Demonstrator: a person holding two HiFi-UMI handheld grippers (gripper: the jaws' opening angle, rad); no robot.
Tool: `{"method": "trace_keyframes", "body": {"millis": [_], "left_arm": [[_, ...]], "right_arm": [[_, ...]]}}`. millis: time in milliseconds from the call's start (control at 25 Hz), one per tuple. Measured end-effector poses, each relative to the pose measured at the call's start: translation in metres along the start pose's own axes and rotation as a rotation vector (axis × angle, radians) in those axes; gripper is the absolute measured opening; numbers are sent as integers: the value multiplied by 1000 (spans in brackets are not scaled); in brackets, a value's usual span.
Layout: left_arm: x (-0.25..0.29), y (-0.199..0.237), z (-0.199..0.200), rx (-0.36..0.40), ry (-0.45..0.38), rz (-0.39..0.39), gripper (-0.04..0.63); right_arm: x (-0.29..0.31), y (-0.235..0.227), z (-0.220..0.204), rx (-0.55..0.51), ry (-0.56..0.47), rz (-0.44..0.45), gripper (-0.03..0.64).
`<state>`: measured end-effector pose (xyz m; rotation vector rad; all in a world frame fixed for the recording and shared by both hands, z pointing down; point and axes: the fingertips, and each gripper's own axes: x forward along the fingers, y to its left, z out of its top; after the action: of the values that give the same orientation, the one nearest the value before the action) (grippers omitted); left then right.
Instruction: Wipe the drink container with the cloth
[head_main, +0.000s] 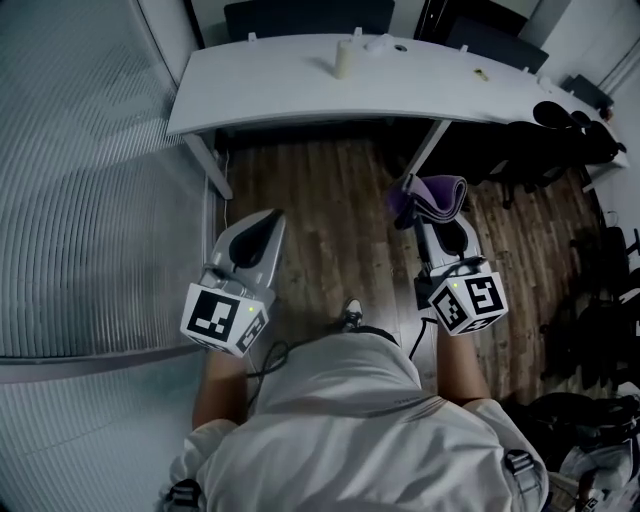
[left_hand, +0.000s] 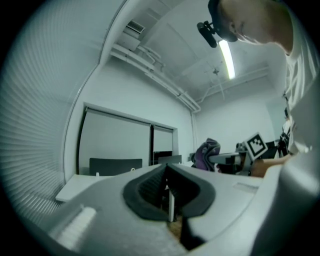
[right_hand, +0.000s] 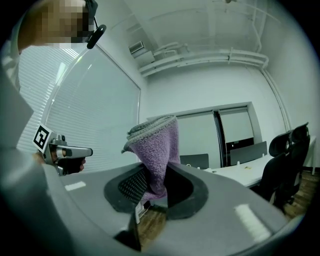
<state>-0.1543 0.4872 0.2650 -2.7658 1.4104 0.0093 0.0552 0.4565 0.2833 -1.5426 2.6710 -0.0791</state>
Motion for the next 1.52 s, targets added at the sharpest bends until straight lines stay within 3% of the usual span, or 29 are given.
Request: {"method": "trace_keyframes", "body": {"millis": [280,760,1200,1520], "left_arm": [[80,12,9,-4,-11,33,5],[199,4,-9,-2,10,84,5],[268,25,-27,-15,36,82,5],[324,72,-30,-31,16,37,5]], "right_arm": [[45,-69,3,16,7,33,91],[93,-184,-12,59,15,100,91],[134,-231,-37,95,74,106,91],[191,-258,-39,63,92,82,91]]}}
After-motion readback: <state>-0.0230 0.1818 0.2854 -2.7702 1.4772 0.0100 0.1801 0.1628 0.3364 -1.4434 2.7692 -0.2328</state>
